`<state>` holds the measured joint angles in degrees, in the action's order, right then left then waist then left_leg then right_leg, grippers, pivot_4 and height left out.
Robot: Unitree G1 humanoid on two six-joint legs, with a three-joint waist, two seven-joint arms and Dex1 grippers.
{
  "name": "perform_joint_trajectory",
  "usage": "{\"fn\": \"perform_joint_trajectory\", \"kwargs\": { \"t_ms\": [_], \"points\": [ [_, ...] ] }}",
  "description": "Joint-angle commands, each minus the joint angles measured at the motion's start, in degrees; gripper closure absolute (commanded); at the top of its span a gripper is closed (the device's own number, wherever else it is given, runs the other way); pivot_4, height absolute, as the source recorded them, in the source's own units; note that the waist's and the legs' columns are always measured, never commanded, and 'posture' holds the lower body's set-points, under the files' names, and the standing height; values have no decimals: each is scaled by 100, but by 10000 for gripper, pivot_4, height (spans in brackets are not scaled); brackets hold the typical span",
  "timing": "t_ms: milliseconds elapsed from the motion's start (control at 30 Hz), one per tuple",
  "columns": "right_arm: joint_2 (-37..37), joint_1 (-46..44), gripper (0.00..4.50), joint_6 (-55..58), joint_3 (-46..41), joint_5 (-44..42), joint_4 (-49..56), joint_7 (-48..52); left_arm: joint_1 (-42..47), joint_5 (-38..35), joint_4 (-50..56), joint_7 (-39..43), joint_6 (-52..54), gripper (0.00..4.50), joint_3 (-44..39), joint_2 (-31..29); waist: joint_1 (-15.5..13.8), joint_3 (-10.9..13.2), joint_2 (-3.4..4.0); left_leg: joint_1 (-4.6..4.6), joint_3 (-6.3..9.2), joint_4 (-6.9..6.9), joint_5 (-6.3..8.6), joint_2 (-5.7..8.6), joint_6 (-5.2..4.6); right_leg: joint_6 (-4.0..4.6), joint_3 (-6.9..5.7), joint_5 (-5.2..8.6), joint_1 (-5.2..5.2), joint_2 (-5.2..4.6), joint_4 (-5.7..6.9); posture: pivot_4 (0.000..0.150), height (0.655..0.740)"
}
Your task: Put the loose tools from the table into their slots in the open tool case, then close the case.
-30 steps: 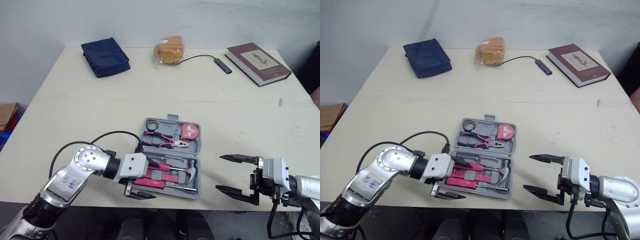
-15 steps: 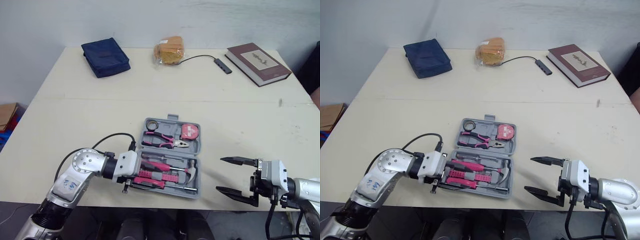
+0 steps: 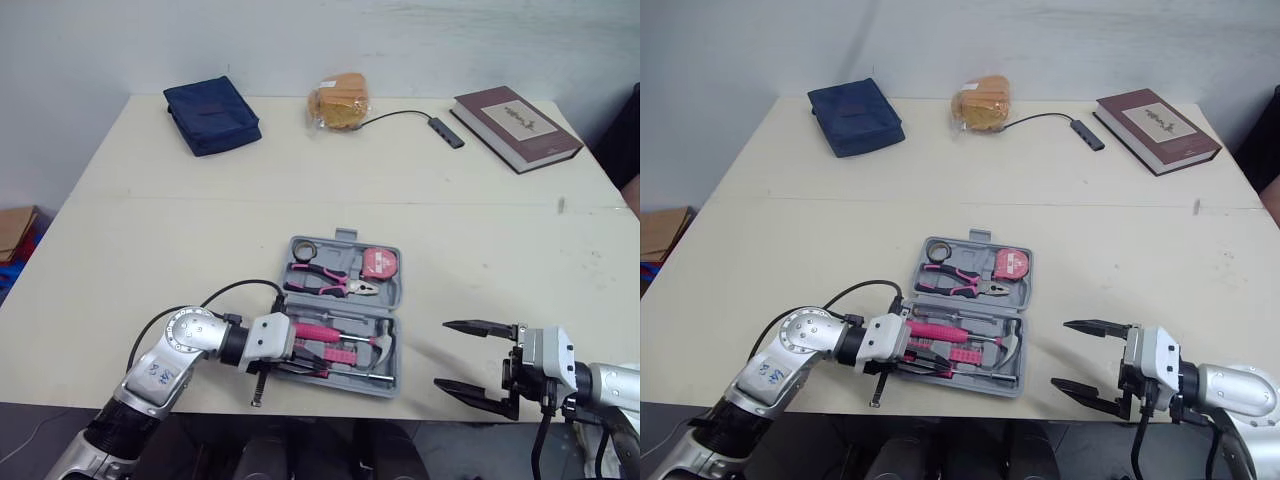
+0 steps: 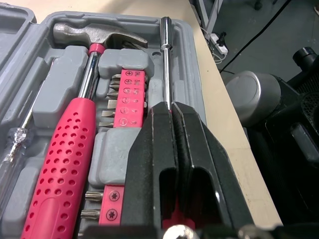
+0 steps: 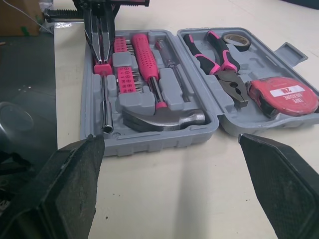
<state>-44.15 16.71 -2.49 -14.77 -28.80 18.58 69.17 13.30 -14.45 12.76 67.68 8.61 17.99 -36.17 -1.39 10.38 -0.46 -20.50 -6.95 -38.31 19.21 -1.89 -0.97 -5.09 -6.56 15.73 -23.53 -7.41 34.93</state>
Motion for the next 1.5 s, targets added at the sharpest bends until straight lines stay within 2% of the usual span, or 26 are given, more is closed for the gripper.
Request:
{"fn": "perform_joint_trajectory", "kwargs": {
  "t_ms": [33,367,600,733,867,967,1000,1033,1133,1200,1233,1400,1500],
  "points": [
    [11,36,0,-103,-163,-31,54,-36,-40,331,-56,-16,114,44691,248,-99,0,0,0,1,0,0,0,0,0,0,1,0,1,-1,0,1500,7400],
    [37,18,0,-116,-107,0,33,-103,-74,748,-247,-405,1002,44691,652,-315,4,-31,20,20,-1,3,10,-3,-17,0,4,0,16,-4,0,1500,7400],
    [58,-7,0,-125,-70,42,26,-165,-163,717,-248,-634,1068,44691,705,-266,0,-74,38,36,3,5,17,-4,-28,2,19,1,35,-10,-4,1500,7400],
    [33,-73,0,302,-74,-112,166,-409,-293,-244,12,-332,524,44691,-33,-82,8,-76,39,36,6,5,17,-6,-29,3,35,2,38,-13,-7,1500,7400],
    [103,-415,0,493,-35,-240,84,-578,-262,-1312,385,-422,954,44691,-950,41,22,-51,19,16,7,3,13,-19,-20,11,41,6,10,-9,6,1500,7400],
    [116,-734,7903,531,204,85,-145,-688,-188,-1634,268,-646,1223,45000,-1681,-130,14,-45,13,11,10,2,10,-19,-16,11,39,6,6,-9,10,1500,7400],
    [111,-872,13205,522,348,258,-269,-723,-161,-1521,84,-728,1175,45000,-1864,-240,18,-44,11,12,11,2,10,-18,-15,11,37,6,7,-7,9,1500,7400],
    [107,-962,16396,511,445,370,-352,-741,-146,-1423,-39,-775,1135,45000,-1959,-311,20,-43,10,10,11,3,9,-18,-15,11,35,6,6,-5,9,1500,7400],
    [120,-1195,32365,604,656,572,-530,-872,-79,-1084,-415,-886,942,45000,-2014,-445,16,-39,14,10,7,5,5,-9,-7,11,5,6,4,-2,8,1500,7400],
    [128,-1484,42873,872,944,791,-673,-1020,33,-603,-828,-1049,778,45000,-1900,-590,16,-36,12,8,3,3,0,1,0,6,-5,3,3,-3,7,1500,7400],
    [132,-1610,44050,974,1073,895,-736,-1081,79,-393,-996,-1089,661,45000,-1834,-639,18,-33,6,5,2,2,0,2,-1,3,-6,2,2,-4,5,1500,7400],
    [82,-2189,44050,888,1815,1761,-1235,-1169,318,-104,-1338,-1682,878,45000,-1633,-132,4,-30,2,-2,3,1,-2,4,-5,-3,-7,-2,-2,-15,-1,1500,7400],
    [281,-2439,44050,1045,1985,1800,-1329,-1276,288,-61,-1145,-1907,1111,45000,-1498,151,15,-30,-2,-13,1,2,-3,3,-3,-5,-10,-3,-9,-10,0,1500,7400]
  ]
}}
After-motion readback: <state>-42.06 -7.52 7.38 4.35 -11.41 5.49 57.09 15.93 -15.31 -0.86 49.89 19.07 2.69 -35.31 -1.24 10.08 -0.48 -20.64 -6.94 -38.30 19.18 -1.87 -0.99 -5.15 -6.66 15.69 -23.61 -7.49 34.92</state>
